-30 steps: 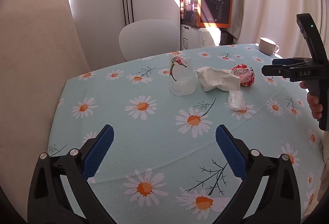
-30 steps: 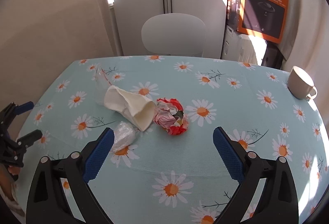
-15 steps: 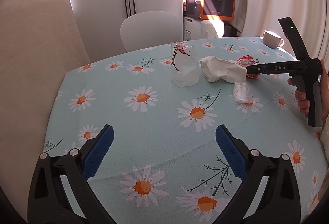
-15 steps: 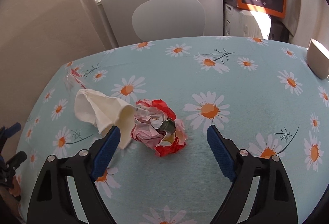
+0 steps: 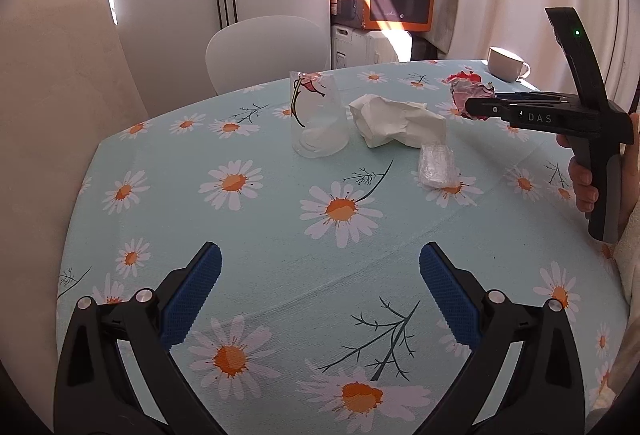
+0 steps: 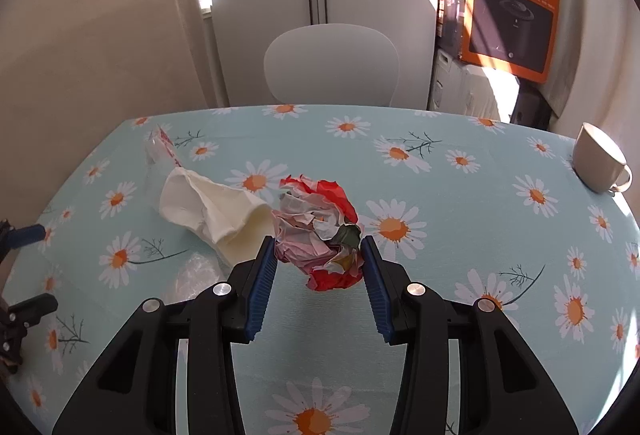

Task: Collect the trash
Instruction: 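Lift the red wrapper with the right gripper while the left gripper grasps the clear plastic bag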

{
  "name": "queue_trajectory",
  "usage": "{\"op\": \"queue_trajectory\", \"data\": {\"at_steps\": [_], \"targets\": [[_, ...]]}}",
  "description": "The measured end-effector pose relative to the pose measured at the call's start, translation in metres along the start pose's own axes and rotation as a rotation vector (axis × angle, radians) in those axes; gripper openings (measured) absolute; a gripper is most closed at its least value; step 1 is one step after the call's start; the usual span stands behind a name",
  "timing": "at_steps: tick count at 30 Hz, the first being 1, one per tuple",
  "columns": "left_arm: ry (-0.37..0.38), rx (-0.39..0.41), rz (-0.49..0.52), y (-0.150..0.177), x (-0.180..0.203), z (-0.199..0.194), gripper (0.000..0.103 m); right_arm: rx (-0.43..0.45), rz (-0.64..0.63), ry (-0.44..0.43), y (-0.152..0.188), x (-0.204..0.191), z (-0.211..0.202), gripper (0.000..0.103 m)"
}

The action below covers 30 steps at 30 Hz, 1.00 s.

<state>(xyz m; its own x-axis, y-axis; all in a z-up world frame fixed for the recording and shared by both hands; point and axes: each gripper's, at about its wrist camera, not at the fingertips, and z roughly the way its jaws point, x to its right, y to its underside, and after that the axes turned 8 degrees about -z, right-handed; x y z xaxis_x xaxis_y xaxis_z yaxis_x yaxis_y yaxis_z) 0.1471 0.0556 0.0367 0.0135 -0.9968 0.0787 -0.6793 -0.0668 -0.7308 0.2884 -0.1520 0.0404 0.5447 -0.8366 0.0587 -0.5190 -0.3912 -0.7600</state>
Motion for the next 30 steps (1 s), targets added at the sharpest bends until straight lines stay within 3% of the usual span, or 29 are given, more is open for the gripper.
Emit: {"op": "queue_trajectory", "data": {"at_steps": [25,30], "targets": [[0.089,-0.160,0.132,-0.055,0.095,0.070,0.095,0.099,0.052,0.006,-0.008,0.017,-0.037,0.041],[0.095,-0.194,0.126,-0.057,0.099,0.088,0.080,0.090,0.069,0.006,-0.007,0.022,-0.035,0.041]]}}
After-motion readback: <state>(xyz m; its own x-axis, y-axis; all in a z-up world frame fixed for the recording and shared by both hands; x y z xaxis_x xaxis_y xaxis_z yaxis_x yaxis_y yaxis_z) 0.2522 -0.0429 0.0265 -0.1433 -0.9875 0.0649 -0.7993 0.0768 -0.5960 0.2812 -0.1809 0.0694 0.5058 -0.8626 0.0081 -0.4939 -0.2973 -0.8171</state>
